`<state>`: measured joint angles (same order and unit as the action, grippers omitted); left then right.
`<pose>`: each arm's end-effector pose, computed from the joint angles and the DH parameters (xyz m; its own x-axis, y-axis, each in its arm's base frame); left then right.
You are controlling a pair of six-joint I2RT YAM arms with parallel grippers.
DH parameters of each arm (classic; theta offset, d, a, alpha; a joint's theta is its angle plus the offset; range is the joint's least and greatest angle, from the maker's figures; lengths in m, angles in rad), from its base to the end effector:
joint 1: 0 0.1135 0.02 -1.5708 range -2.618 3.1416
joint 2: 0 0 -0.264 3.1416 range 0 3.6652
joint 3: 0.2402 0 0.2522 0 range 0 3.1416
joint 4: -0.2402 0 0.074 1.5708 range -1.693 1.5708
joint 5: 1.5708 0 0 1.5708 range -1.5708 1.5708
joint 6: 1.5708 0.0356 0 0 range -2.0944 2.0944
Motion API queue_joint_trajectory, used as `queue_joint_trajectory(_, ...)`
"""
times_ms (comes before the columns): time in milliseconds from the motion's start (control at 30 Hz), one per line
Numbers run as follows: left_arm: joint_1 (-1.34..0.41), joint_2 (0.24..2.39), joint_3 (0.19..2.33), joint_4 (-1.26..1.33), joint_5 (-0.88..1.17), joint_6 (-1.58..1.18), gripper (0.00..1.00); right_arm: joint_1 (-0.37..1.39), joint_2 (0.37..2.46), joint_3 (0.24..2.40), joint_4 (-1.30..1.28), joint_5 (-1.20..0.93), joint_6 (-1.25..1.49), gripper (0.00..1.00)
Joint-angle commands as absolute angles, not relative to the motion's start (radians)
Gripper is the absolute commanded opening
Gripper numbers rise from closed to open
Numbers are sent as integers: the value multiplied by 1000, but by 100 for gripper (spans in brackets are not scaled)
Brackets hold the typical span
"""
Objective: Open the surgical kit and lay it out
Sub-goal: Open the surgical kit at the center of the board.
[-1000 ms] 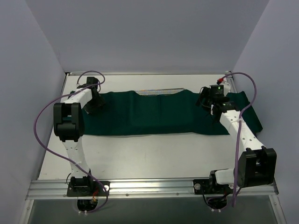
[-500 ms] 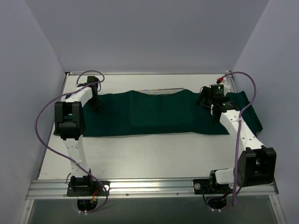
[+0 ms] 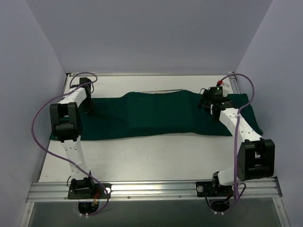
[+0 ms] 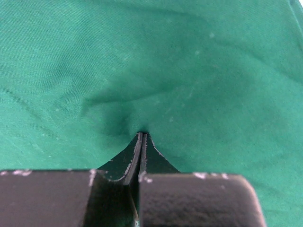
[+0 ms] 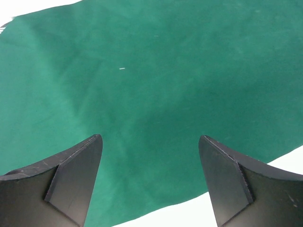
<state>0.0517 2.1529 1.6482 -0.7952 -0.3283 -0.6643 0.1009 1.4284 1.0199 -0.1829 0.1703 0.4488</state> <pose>0.4362 0.0341 0.1643 -0.6743 -0.6193 -0.4022 -0.6996 0.7101 0.0796 0.3207 0.0264 0.2718 -0.4821 0.3810 -0.7889 0.2774 0.9205 0.2751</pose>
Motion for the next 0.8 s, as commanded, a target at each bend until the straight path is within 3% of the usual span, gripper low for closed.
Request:
queue_joint_trajectory(0,124,2207,1649,-854,-393,-603,2,106,1477,1051,-186,232,472,78)
queue_joint_trajectory(367,160,2217,1704,-879,-368,-549,5,106,1565,1078,-166,224,528,78)
queue_joint_trajectory(500,158,2155,1739,-899,-313,-555,22,106,1572,1129,-176,265,549,78)
queue_joint_trajectory(633,155,2054,1772,-897,-262,-603,46,104,1594,1193,-192,311,566,78)
queue_joint_trajectory(767,138,1990,1804,-893,-238,-658,62,106,1611,1239,-204,316,575,80)
